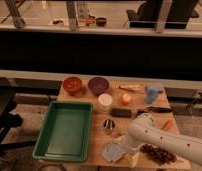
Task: Place towel in red bowl
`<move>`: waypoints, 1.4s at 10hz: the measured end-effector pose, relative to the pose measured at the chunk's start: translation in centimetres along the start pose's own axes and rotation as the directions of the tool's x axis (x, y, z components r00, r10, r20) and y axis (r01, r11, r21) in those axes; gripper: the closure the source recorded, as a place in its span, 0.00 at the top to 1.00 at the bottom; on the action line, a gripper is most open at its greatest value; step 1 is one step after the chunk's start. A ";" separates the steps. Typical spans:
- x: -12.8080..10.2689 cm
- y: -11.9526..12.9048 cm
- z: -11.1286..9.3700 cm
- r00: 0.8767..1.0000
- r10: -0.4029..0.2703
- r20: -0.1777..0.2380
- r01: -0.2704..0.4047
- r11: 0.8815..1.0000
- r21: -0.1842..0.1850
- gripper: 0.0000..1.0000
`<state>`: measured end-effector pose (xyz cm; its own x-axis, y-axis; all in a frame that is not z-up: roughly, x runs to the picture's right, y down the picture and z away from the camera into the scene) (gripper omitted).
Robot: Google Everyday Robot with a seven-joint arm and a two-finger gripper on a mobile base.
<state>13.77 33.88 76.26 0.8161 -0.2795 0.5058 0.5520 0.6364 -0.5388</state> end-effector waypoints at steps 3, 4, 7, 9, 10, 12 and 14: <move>0.0 0.0 0.0 1.000 0.000 0.000 0.000 1.000 0.000 0.80; 0.0 0.0 0.0 1.000 0.000 0.000 0.000 1.000 0.000 0.80; 0.0 0.0 0.0 1.000 0.000 0.000 0.000 1.000 0.000 0.80; 0.0 0.0 0.0 1.000 0.000 0.001 0.000 1.000 0.000 0.80; 0.0 0.0 0.0 1.000 0.000 0.000 0.000 1.000 0.000 0.80; 0.0 0.0 0.0 1.000 0.000 0.001 0.000 1.000 0.000 0.80; 0.0 0.0 0.0 1.000 0.000 0.001 0.000 1.000 0.000 0.78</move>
<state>13.75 33.88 76.26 0.8160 -0.2790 0.5062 0.5518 0.6365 -0.5388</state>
